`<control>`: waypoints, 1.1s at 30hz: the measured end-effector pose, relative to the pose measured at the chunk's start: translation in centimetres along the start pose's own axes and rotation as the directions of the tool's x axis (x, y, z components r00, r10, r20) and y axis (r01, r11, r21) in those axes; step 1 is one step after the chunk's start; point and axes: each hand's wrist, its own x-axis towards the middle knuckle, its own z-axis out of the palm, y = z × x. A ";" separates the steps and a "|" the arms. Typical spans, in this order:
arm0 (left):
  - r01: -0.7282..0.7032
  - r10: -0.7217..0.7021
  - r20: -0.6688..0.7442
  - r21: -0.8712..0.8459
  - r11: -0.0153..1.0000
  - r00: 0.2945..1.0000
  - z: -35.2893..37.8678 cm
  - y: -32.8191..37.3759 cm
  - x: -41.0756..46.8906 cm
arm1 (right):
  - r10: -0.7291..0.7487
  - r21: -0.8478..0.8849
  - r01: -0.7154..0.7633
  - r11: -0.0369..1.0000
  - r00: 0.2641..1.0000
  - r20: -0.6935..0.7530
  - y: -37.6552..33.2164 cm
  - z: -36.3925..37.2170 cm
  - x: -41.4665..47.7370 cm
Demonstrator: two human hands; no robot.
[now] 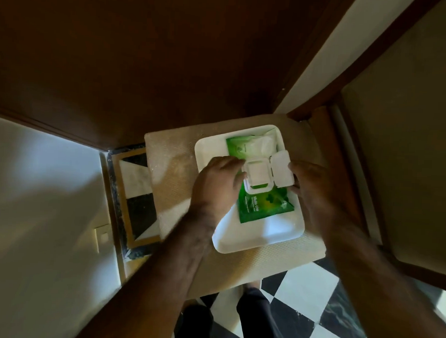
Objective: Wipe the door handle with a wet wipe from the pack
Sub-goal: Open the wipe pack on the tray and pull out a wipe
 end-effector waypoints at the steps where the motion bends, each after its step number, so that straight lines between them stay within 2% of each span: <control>1: -0.023 0.019 0.070 0.044 0.999 0.997 0.3 0.6 0.7 | -0.002 0.027 0.002 1.000 1.000 0.001 0.1 0.0 0.1; 3: -0.072 0.029 0.198 0.211 0.975 0.980 1.1 1.3 2.0 | -0.001 0.056 0.001 0.998 1.000 0.007 0.3 0.1 0.2; 5: -0.105 0.006 0.248 0.389 0.915 0.969 1.9 2.0 2.6 | 0.001 0.080 -0.003 0.997 1.000 0.015 0.5 0.0 0.4; 11: -0.074 -0.049 0.221 0.513 0.855 0.974 3.3 3.1 2.8 | -0.009 0.065 0.007 0.998 0.999 0.031 1.5 0.0 0.8; 15: 0.129 -0.204 0.180 0.357 0.925 0.962 3.3 3.1 3.5 | -0.057 0.038 0.055 0.998 0.997 0.050 1.7 0.2 0.5; 17: 0.311 -0.324 0.178 0.099 0.945 0.929 3.2 3.1 3.8 | -0.120 -0.010 0.121 0.993 0.990 0.068 1.8 0.2 0.1; 19: 0.494 -0.458 0.196 -0.219 0.841 0.867 2.9 3.3 3.9 | -0.245 -0.172 0.261 0.950 0.964 0.105 1.8 0.3 -0.5; 22: 0.598 -0.630 0.145 -0.527 0.603 0.763 1.6 3.1 3.0 | -0.398 -0.387 0.431 0.815 0.902 0.168 1.5 0.9 -1.4; 24: 0.583 -0.730 0.140 -0.707 0.399 0.669 0.5 2.1 2.0 | -0.478 -0.516 0.544 0.661 0.836 0.270 1.6 1.5 -2.1; 26: 0.525 -0.767 0.184 -0.821 0.224 0.614 -0.5 1.0 1.1 | -0.470 -0.711 0.612 0.348 0.770 0.432 2.0 2.2 -2.5; 27: 0.501 -0.764 0.203 -0.847 0.178 0.613 -0.9 0.4 0.7 | -0.433 -0.770 0.610 0.186 0.754 0.493 2.4 2.8 -2.8; 28: 0.487 -0.755 0.208 -0.857 0.166 0.622 -1.1 0.0 0.4 | -0.400 -0.803 0.592 0.075 0.755 0.519 2.7 3.2 -3.1; 29: 0.475 -0.746 0.200 -0.863 0.174 0.636 -1.2 -0.3 0.2 | -0.385 -0.825 0.565 0.016 0.765 0.516 2.9 3.5 -3.4; 33: 0.429 -0.708 0.138 -0.868 0.251 0.693 -1.8 -0.9 -0.5 | -0.374 -0.863 0.493 -0.111 0.784 0.496 2.8 4.7 -4.2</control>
